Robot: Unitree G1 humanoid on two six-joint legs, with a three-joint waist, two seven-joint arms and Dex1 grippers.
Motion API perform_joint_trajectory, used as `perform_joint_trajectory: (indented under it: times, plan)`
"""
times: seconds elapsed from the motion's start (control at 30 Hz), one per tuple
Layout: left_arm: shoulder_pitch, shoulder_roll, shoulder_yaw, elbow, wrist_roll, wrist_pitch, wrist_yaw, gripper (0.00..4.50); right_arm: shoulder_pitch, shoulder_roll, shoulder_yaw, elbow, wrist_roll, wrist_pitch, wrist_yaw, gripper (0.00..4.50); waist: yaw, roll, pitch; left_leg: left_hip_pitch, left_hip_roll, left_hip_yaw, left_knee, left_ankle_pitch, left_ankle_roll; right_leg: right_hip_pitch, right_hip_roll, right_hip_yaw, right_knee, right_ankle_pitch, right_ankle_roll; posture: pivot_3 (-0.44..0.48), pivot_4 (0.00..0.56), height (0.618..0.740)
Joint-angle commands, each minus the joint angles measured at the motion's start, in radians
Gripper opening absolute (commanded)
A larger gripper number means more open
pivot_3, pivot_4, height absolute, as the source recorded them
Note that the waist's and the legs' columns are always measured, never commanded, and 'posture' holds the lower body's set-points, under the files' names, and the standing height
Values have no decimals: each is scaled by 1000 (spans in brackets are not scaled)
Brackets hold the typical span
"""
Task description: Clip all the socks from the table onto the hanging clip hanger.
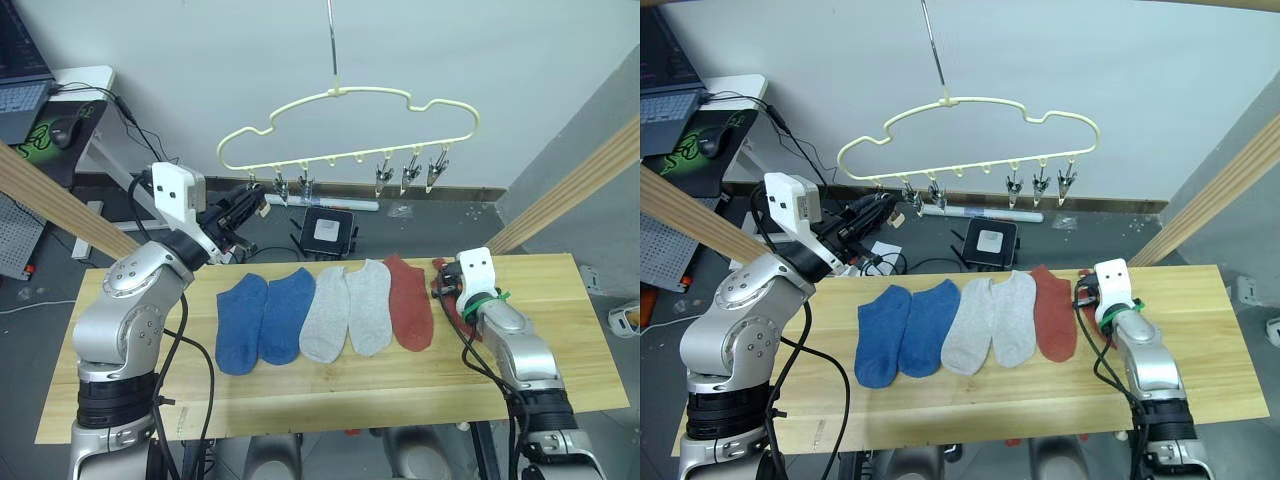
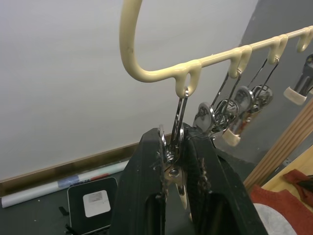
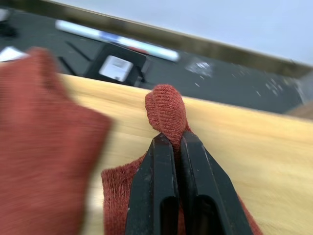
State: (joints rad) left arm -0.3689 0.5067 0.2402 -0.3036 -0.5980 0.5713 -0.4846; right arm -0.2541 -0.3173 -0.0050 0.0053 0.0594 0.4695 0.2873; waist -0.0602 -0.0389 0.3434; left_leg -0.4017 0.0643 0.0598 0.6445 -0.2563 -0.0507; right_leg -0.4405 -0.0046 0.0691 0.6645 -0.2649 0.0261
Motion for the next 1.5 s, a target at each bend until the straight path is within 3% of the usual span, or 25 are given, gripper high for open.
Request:
perform_joint_trajectory:
  times: [0.03,0.3,0.67,1.03,1.5]
  plan:
    - [11,4,32,-45,-59,35,-5,246,-12,-27,70,-213,44,27,112,0,-1,0,0,0,0,0,0,0,0,0,0,0,0,0,0,-69,370,740]
    - [-21,7,83,-66,-235,167,23,246,-95,-2,250,-417,87,60,234,0,3,0,0,-1,0,-2,0,0,-1,0,1,-2,0,0,0,-78,356,740]
    - [-70,37,165,-29,-474,337,97,246,-189,114,383,-364,34,-5,216,0,2,0,0,-2,0,-4,1,0,-1,-1,-1,-5,0,0,0,-96,344,740]
    - [-58,45,166,-40,-552,362,132,246,-247,233,401,-217,-11,-128,177,0,1,0,0,-2,0,-3,2,0,-1,-1,-4,-6,1,0,0,-89,335,740]
    - [-21,44,168,-52,-572,337,148,246,-218,413,284,-172,205,-45,174,0,1,-2,-1,-4,0,-5,2,0,0,-1,-7,-7,1,0,-1,-69,322,740]
